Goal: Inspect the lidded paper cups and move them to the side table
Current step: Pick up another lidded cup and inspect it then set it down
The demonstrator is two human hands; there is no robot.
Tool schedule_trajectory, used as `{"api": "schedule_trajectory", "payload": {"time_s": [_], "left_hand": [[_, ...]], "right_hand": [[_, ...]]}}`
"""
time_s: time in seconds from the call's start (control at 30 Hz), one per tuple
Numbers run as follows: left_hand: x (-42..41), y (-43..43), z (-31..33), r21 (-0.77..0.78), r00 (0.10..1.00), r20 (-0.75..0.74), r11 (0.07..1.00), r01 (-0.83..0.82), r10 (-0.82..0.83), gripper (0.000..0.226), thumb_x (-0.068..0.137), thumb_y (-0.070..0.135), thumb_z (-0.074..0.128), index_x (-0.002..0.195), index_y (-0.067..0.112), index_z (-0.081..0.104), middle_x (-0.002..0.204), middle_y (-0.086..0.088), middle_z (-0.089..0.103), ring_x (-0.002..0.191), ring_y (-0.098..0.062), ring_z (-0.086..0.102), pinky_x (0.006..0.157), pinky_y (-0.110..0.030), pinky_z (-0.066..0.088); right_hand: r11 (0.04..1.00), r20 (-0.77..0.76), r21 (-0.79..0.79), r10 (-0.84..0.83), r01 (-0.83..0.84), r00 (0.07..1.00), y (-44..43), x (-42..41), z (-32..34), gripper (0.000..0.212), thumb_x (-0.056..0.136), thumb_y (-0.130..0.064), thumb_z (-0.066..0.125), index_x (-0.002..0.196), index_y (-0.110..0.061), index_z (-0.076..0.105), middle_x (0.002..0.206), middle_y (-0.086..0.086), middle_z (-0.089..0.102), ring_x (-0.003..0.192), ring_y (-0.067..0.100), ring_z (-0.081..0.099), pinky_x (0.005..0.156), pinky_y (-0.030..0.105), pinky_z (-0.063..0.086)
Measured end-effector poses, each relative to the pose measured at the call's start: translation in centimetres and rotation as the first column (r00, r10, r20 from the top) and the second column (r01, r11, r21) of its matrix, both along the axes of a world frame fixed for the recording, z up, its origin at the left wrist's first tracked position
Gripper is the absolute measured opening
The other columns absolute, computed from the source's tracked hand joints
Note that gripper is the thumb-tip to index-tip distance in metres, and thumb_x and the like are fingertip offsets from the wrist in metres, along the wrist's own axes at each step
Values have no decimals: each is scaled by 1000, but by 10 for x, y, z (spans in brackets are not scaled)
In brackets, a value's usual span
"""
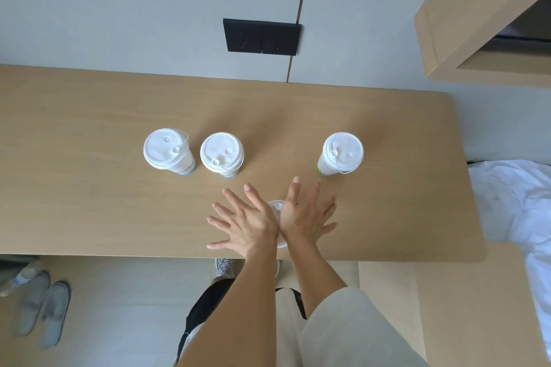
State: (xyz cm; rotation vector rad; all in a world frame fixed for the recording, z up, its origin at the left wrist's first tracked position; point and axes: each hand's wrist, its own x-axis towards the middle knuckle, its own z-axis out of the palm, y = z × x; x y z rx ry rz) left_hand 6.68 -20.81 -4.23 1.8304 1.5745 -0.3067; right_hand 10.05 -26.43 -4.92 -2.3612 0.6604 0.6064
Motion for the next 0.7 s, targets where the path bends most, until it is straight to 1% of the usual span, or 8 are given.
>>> {"api": "schedule_trajectory", "payload": {"time_s": [0.07, 0.13, 0.2, 0.3, 0.43, 0.5, 0.57, 0.7], "left_hand": [[0, 0, 1, 13, 999, -7, 999, 31, -31, 80, 95, 71, -1, 160, 34, 28, 167, -5, 30, 159, -32, 10, 116, -76, -4], [2, 1, 5, 22, 997, -18, 997, 78, -78, 84, 96, 68, -3, 143, 28, 54, 148, -7, 54, 149, -33, 35, 118, -73, 4], [0, 2, 10, 34, 985, 9, 985, 172, -172, 86, 99, 64, -2, 120, 19, 69, 127, -9, 67, 128, -34, 55, 118, -63, 22], [7, 11, 11, 50, 920, 79, 924, 380, -383, 82, 102, 64, 6, 102, 13, 70, 109, -11, 71, 106, -35, 63, 101, -49, 44], [24, 21, 16, 116, 739, 131, 751, 650, -661, 76, 101, 66, 14, 99, 15, 69, 106, -9, 68, 103, -34, 61, 97, -47, 46], [25, 28, 22, 131, 699, 195, 725, 676, -688, 72, 101, 67, 14, 89, 17, 65, 100, -6, 66, 103, -33, 61, 97, -47, 46], [19, 33, 23, 73, 764, 254, 799, 596, -593, 69, 99, 70, 11, 80, 22, 56, 95, -5, 64, 101, -33, 61, 98, -49, 47], [-4, 24, 14, -104, 880, 298, 904, 415, -370, 82, 95, 74, 7, 116, 19, 63, 120, -10, 65, 118, -34, 57, 107, -53, 42]], "right_hand": [[1000, -8, 9, -24, 24, 1000, -1, 0, 0, 79, 99, -75, 17, 166, -33, 18, 174, 16, 4, 161, 27, 0, 125, 63, -2], [997, -30, 24, -67, 68, 997, 0, -2, 1, 78, 99, -75, 16, 165, -33, 19, 174, 17, 7, 161, 29, 3, 125, 62, -2], [985, -65, 50, -161, 165, 985, -2, -9, 3, 77, 99, -74, 15, 164, -33, 22, 172, 19, 12, 160, 31, 8, 125, 62, 0], [906, -184, 104, -387, 410, 903, -3, -20, 3, 80, 99, -74, 13, 165, -30, 22, 170, 22, 18, 158, 36, 15, 126, 62, 5], [786, -295, 147, -545, 601, 785, -5, -25, 4, 88, 97, -78, 11, 166, -24, 19, 168, 25, 18, 155, 40, 21, 126, 61, 14], [782, -269, 185, -542, 595, 796, -6, -29, 10, 92, 95, -81, 11, 165, -22, 21, 168, 24, 22, 154, 40, 24, 126, 60, 16], [844, -189, 204, -463, 496, 866, -11, -32, 11, 92, 95, -81, 11, 164, -23, 25, 164, 20, 32, 151, 39, 31, 124, 58, 21], [938, 42, 261, -248, 229, 968, -32, -27, 4, 76, 101, -71, 16, 150, -23, 49, 145, 12, 55, 139, 35, 47, 116, 51, 34]]}}
